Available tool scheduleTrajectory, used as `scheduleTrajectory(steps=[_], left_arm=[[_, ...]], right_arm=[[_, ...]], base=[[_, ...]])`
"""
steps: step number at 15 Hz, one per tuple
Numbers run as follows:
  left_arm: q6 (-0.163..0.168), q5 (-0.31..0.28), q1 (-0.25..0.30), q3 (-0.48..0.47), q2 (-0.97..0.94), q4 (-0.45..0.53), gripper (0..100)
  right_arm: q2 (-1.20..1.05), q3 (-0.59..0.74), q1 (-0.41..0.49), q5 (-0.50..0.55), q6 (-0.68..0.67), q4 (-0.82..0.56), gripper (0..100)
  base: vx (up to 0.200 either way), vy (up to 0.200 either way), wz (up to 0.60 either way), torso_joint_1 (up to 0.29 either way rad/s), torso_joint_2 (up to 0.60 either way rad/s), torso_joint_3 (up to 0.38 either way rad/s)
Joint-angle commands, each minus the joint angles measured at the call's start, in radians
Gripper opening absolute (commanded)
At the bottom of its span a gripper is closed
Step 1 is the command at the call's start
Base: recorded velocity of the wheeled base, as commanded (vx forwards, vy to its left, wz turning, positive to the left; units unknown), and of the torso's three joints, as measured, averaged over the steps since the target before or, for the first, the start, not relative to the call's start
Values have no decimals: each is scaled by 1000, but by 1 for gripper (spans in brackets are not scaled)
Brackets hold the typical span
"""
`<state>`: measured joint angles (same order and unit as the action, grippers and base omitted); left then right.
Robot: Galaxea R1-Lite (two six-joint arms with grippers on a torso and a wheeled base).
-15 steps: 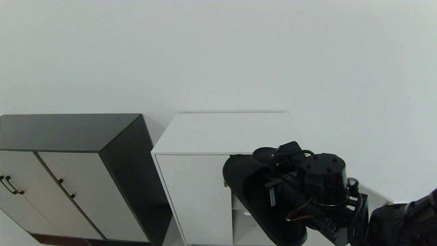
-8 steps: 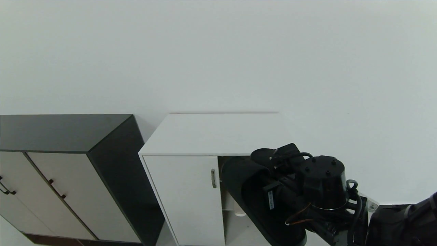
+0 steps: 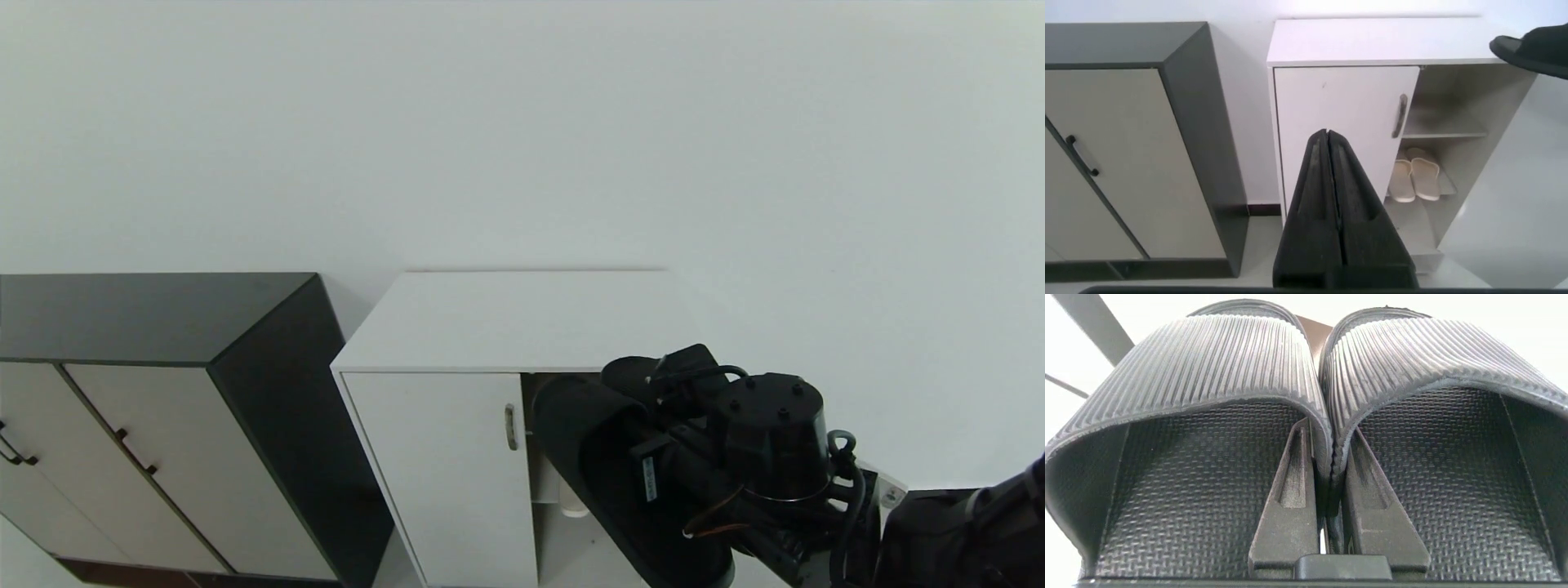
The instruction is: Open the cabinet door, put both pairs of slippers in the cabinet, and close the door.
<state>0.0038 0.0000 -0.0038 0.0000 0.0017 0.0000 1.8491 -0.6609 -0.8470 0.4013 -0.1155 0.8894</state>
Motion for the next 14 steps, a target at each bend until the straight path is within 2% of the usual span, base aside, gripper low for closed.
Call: scheduleTrajectory(steps=[1, 6, 14], left_arm=[[-2, 0, 1, 0, 1, 0, 0], [-2, 0, 1, 0, 1, 0, 0], [-4, 0, 1, 0, 1, 0, 0]], right_arm=[[4, 1, 0, 1, -1, 0, 0], [10, 10, 0, -1, -1, 0, 0], [25, 12, 0, 1, -1, 2, 0]], base=[[0, 0, 0, 0, 0, 0], [0, 0, 0, -23, 52, 28], [0, 0, 0, -177, 413, 229]])
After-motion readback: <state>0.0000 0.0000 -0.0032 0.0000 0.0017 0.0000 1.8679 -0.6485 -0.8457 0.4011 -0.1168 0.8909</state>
